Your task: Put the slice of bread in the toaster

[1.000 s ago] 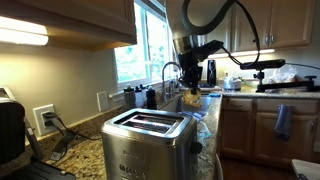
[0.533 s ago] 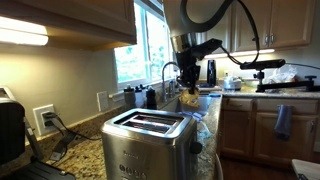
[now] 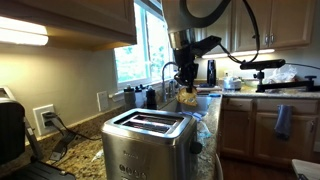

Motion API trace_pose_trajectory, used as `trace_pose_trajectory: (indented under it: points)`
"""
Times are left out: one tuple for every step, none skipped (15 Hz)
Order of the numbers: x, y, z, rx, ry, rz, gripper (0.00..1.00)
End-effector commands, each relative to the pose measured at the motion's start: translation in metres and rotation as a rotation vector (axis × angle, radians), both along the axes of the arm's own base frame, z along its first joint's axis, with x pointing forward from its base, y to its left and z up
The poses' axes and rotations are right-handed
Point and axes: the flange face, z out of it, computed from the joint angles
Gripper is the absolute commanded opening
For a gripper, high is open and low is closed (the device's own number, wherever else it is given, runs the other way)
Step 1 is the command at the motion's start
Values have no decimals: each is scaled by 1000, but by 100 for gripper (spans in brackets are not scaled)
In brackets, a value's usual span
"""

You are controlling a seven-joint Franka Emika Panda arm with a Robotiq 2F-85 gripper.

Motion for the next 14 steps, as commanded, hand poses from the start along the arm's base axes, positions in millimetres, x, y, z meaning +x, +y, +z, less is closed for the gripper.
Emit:
trace_pose_trajectory:
  points:
    - [-15, 9, 9, 10, 4, 20, 7]
    - [-15, 11, 9, 10, 4, 23, 7]
    - [-15, 13, 9, 10, 4, 26, 7]
    - [-14, 15, 9, 10, 5, 30, 7]
    - [-14, 16, 9, 9, 6, 34, 7]
    - [-14, 19, 9, 9, 6, 36, 7]
    - [-13, 21, 9, 8, 6, 39, 7]
    - [-13, 23, 9, 6, 6, 43, 7]
    - [-12, 25, 9, 5, 6, 47, 7]
    - [-12, 27, 9, 5, 6, 51, 7]
    - [-11, 29, 10, 5, 7, 56, 7]
    - [-11, 32, 11, 7, 9, 64, 7]
    - [-11, 34, 11, 7, 8, 65, 7]
    - [-12, 36, 11, 7, 6, 67, 7]
